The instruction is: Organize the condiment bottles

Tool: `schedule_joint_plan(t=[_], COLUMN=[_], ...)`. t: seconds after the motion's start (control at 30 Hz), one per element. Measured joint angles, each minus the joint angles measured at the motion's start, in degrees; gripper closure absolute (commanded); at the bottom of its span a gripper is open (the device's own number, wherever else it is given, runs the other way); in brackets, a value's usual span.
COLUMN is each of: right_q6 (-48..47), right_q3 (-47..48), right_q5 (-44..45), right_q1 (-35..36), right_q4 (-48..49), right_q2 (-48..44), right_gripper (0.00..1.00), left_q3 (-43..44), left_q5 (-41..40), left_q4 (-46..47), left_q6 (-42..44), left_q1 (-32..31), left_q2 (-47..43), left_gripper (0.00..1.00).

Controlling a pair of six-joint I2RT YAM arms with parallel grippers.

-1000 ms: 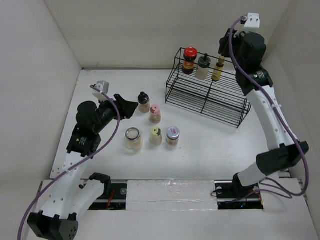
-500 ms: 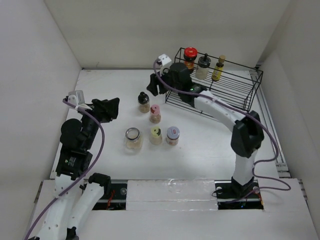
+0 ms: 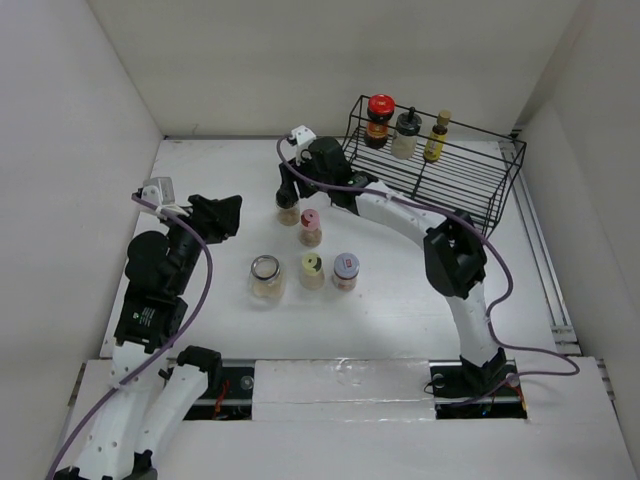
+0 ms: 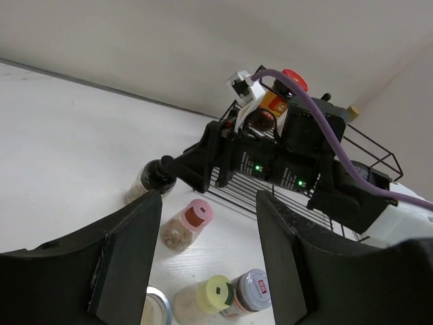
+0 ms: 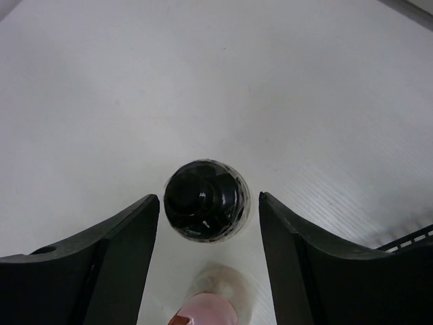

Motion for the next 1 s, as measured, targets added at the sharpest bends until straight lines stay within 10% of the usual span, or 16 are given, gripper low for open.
schedule_joint_plan(t=[0.43, 0.53, 1.0], right_q6=[-1.38, -2.21, 1.22], right_q3=[5.57, 5.68, 5.75], right_q5=[4.28, 5.57, 4.74], right_q1=[2.14, 2.56, 1.90], right_q4=[-0.31, -0.28, 0.50], right_q2=[6.12, 6.43, -2.16], right_gripper=[0.54, 0.81, 0.83], left_q3=[0.00, 0.00, 0.00], left_q5=[1.09, 1.31, 2.16], left_q4=[-0.02, -0.02, 0.00], left_q6=[0.07, 0.09, 0.11], left_q1=[0.00, 0.00, 0.00], left_q2=[0.59, 0.59, 0.59], left_gripper=[0.47, 0.47, 0.47])
